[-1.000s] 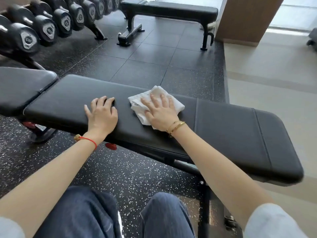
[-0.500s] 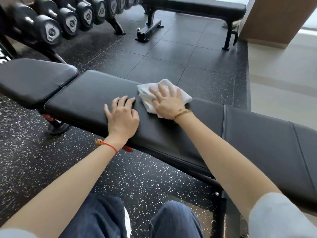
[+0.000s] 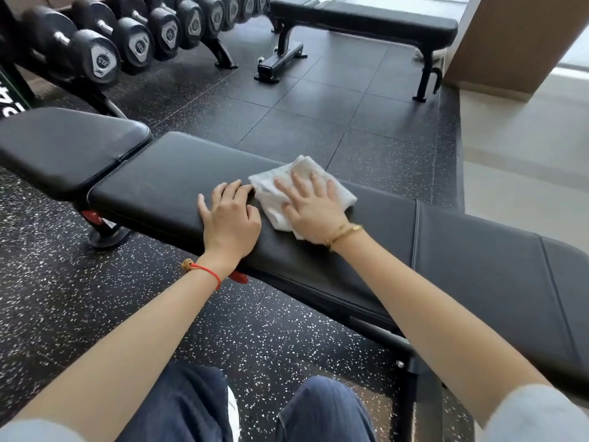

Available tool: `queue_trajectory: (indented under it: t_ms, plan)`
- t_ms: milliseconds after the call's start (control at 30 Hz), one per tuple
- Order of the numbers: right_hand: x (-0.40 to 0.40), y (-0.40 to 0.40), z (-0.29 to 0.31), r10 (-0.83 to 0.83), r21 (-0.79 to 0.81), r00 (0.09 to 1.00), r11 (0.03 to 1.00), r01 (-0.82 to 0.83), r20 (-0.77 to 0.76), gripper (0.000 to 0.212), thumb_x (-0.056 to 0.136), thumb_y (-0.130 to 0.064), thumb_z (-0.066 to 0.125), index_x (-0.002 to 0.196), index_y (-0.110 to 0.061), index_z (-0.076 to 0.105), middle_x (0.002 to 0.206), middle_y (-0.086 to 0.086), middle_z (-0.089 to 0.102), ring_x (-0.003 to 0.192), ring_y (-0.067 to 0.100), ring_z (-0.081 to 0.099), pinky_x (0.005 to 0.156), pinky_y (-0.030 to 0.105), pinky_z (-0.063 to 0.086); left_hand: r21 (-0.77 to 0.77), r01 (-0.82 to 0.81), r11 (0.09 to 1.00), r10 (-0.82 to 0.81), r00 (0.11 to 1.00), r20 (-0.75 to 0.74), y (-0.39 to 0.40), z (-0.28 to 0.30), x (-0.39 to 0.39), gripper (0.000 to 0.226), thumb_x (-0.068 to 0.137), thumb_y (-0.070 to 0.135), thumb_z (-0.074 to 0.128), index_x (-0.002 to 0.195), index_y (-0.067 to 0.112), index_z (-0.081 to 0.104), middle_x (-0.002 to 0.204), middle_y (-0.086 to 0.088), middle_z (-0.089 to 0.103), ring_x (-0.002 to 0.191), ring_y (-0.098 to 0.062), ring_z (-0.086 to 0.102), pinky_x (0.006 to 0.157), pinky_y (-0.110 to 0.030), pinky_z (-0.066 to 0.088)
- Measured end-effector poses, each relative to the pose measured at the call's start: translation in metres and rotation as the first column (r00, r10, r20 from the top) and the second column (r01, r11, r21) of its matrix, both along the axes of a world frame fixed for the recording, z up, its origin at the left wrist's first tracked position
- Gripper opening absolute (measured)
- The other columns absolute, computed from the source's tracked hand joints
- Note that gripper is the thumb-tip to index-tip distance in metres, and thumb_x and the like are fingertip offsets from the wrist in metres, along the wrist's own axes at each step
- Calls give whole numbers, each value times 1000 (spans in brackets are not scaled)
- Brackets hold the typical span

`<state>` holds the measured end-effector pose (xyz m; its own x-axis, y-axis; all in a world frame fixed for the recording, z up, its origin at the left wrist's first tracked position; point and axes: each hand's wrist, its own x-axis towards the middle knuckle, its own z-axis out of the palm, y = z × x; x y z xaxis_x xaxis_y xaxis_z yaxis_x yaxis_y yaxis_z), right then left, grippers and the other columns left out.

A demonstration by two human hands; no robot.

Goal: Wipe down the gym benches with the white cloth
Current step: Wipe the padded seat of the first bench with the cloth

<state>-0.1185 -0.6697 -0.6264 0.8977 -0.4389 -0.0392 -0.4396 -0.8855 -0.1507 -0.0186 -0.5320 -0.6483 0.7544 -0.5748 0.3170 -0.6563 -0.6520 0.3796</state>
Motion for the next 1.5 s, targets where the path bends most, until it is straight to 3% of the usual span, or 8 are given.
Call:
queue_trajectory:
  t_ms: [200,367,433,700,767,933,1233,1500]
  plan:
    - [-73,-1,-5,102,38,994,994,-103,38,52,104,-41,22,152,-47,3,164,-6,-6,150,25,-13,118,47,-14,-4,12,1000,-12,1000,-11,2,-1,0,46,94,19,45,139,20,51,151,0,44,143,-21,30,119,-58,9]
    - [-55,-46,6,-214,29,976,976,215,-32,53,103,-40,23,154,-41,9,165,-1,-1,150,30,-5,119,53,-6,-5,9,1000,-9,1000,-25,2,0,-2,46,93,19,44,139,20,51,151,-1,44,144,-22,29,119,-58,8]
    - [-47,-37,6,-242,11,969,970,243,-45,53,103,-41,22,154,-41,8,165,-1,-1,150,32,-7,118,55,-7,-1,10,1000,-10,1000,-25,1,1,-2,46,93,19,43,139,19,52,151,-1,44,144,-22,30,119,-58,8]
    - [-118,20,-6,47,-20,998,999,-46,40,53,102,-44,21,151,-49,2,164,-4,-6,150,29,-10,118,50,-11,69,20,997,-18,999,-36,3,3,-7,48,97,19,40,145,18,44,156,-3,36,148,-25,23,119,-57,6]
    - [-129,2,-4,-6,-11,1000,1000,6,14,53,102,-43,20,151,-49,0,164,-2,-7,150,28,-10,119,49,-9,72,25,997,-20,998,-58,2,5,-9,48,98,18,39,145,17,44,156,-5,36,148,-26,22,119,-59,6]
    - [-112,-49,7,-327,-36,943,945,326,-56,53,103,-41,22,154,-43,7,165,4,1,150,33,0,119,53,-3,50,71,996,-66,994,-89,-2,12,-30,44,96,16,43,139,18,50,152,-3,42,145,-26,27,119,-60,9]
    - [-185,5,-3,-185,-36,983,982,186,9,54,103,-42,19,152,-47,-1,164,-2,-7,150,26,-10,120,49,-9,6,321,947,-320,946,-53,-46,12,-113,42,96,23,43,138,23,49,144,5,48,141,-16,33,120,-59,10]
    - [-162,-72,11,-491,85,870,866,492,-41,51,103,-40,22,154,-41,14,165,4,0,150,28,-7,119,52,-7,83,297,951,-295,955,-37,-62,6,-144,55,95,26,41,149,18,33,150,1,39,144,-23,25,119,-61,11]
